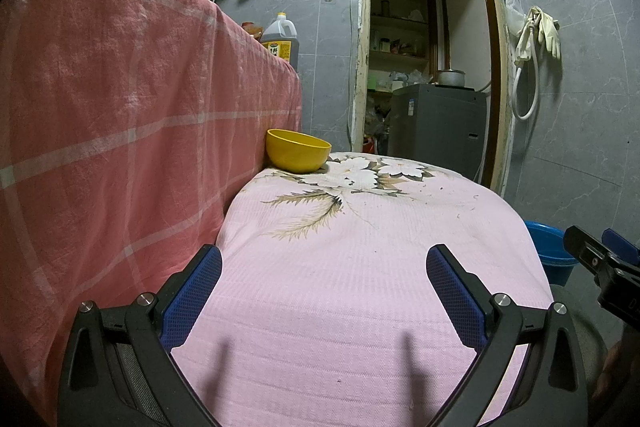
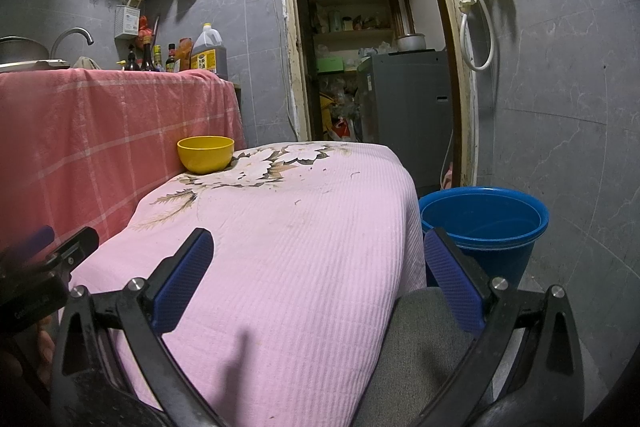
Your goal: Collect trash
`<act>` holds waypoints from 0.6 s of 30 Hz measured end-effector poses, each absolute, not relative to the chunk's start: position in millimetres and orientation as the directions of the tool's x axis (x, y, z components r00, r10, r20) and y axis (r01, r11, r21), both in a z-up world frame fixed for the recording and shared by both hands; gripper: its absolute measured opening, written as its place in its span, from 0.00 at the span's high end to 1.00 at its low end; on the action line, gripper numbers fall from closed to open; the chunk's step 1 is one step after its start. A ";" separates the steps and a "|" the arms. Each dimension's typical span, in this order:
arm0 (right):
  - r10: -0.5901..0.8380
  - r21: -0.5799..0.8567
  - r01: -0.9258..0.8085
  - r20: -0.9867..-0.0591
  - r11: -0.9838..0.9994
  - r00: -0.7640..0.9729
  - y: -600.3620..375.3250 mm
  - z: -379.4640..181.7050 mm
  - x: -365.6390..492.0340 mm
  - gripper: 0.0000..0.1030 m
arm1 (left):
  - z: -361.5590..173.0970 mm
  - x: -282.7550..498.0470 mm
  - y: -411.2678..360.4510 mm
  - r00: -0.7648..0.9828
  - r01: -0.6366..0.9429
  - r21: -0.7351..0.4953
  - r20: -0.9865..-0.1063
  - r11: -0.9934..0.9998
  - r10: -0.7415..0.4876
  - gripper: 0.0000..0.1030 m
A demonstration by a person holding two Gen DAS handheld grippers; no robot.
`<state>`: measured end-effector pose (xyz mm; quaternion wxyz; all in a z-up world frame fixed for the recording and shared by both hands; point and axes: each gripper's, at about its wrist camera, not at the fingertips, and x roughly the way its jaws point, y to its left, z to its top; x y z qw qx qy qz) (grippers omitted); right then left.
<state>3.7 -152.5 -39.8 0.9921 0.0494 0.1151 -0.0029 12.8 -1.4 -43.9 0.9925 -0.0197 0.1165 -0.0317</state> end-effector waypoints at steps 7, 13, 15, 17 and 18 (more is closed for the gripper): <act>0.006 0.098 0.017 -0.229 0.995 0.973 -152.7 -39.6 4.3 0.00 | -43.7 12.7 -1.7 0.971 0.060 -0.047 -0.230 0.997 -0.069 0.03; 0.005 0.098 0.018 -0.229 0.995 0.973 -152.5 -39.4 4.4 0.00 | -46.2 13.0 -2.5 0.971 0.035 -0.026 -0.236 0.999 -0.040 0.03; 0.005 0.099 0.018 -0.230 0.995 0.973 -152.6 -39.3 4.8 0.00 | -48.4 11.6 -1.4 0.972 0.024 -0.023 -0.232 0.999 -0.029 0.03; 0.005 0.099 0.018 -0.230 0.995 0.973 -152.4 -39.2 4.0 0.00 | -50.6 9.9 -0.5 0.973 0.019 -0.022 -0.230 1.000 -0.024 0.03; 0.005 0.099 0.018 -0.230 0.995 0.973 -152.6 -39.1 4.8 0.00 | -51.6 9.7 -0.1 0.973 0.020 -0.021 -0.229 1.000 -0.024 0.03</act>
